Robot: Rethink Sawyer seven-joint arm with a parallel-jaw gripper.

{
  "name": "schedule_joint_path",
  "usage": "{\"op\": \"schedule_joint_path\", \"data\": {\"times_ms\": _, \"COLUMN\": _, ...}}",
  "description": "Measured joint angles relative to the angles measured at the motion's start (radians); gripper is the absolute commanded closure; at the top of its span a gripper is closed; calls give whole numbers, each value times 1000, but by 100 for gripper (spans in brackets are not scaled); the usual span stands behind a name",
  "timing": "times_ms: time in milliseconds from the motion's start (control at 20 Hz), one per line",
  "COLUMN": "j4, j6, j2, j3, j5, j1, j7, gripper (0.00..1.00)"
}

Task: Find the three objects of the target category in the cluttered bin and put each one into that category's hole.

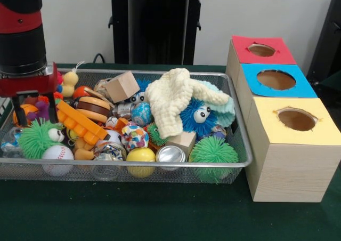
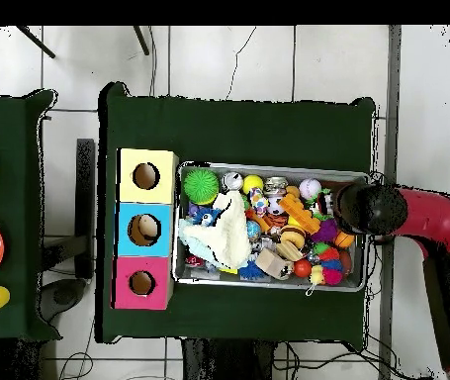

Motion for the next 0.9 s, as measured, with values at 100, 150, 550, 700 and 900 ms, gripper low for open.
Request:
{"op": "schedule_joint_path", "data": {"times_ms": 100, "j4": -2, "j6": 0, "j2": 2, "j3": 0, "j5": -1, "j1": 2, "j7": 0, "gripper": 0}}
{"op": "schedule_joint_path", "data": {"times_ms": 150, "j4": -7, "j6": 0, "j2": 5, "j3": 0, "j5": -1, "j1": 4, "j7": 0, "gripper": 0}}
{"op": "schedule_joint_path", "data": {"times_ms": 550, "j4": -86, "j6": 0, "j2": 95, "j3": 0, "j5": -2, "j1": 24, "j7": 0, "gripper": 0}}
{"op": "schedule_joint_path", "data": {"times_ms": 700, "j4": -107, "j6": 0, "j2": 131, "j3": 0, "j5": -2, "j1": 26, "j7": 0, "gripper": 0}}
{"op": "schedule_joint_path", "data": {"times_ms": 900, "j4": -117, "j6": 1, "j2": 150, "j3": 1, "j5": -1, "j1": 30, "j7": 0, "gripper": 0}}
